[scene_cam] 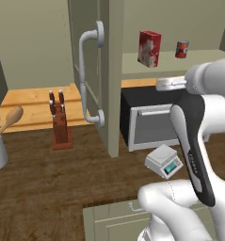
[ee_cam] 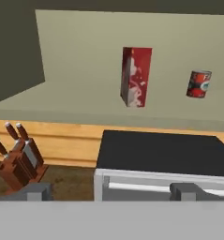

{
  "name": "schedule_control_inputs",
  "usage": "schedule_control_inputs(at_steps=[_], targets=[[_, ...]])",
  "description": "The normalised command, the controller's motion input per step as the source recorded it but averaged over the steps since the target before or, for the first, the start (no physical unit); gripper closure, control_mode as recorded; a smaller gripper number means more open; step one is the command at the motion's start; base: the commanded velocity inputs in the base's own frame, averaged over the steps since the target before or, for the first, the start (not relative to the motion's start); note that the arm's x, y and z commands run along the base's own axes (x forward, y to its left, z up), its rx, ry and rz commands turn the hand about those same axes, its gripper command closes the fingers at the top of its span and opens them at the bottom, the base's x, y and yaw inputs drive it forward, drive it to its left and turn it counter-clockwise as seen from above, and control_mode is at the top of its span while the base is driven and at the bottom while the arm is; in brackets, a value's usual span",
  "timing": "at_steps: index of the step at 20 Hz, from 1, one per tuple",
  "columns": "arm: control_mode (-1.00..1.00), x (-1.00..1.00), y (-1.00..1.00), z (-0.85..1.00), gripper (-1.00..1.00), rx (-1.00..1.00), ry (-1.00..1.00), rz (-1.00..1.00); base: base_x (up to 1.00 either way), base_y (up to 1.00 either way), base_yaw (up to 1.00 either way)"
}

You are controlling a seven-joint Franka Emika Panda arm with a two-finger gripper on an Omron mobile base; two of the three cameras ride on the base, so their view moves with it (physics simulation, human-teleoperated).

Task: Pick the cereal and place it on the digital scale for weighing, and close the cabinet.

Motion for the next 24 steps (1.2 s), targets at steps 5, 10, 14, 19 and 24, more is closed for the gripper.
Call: schedule_control_inputs(at_steps=[5, 10, 14, 19, 24], targets=[[-1.00, 0.00, -0.12, 0.41, -1.00, 0.00, -0.24, 0.00, 0.00, 0.00, 0.00], [-1.00, 0.00, -0.05, 0.13, -1.00, 0.02, -0.36, 0.00, 0.00, 0.00, 0.00], [-1.00, 0.01, -0.01, 0.08, -1.00, 0.03, -0.22, 0.00, 0.00, 0.00, 0.00], [-1.00, 0.08, -0.07, 0.19, -1.00, 0.04, -0.06, 0.00, 0.00, 0.00, 0.00], [-1.00, 0.10, -0.10, 0.20, -1.00, 0.00, 0.00, 0.00, 0.00, 0.00, 0.00]])
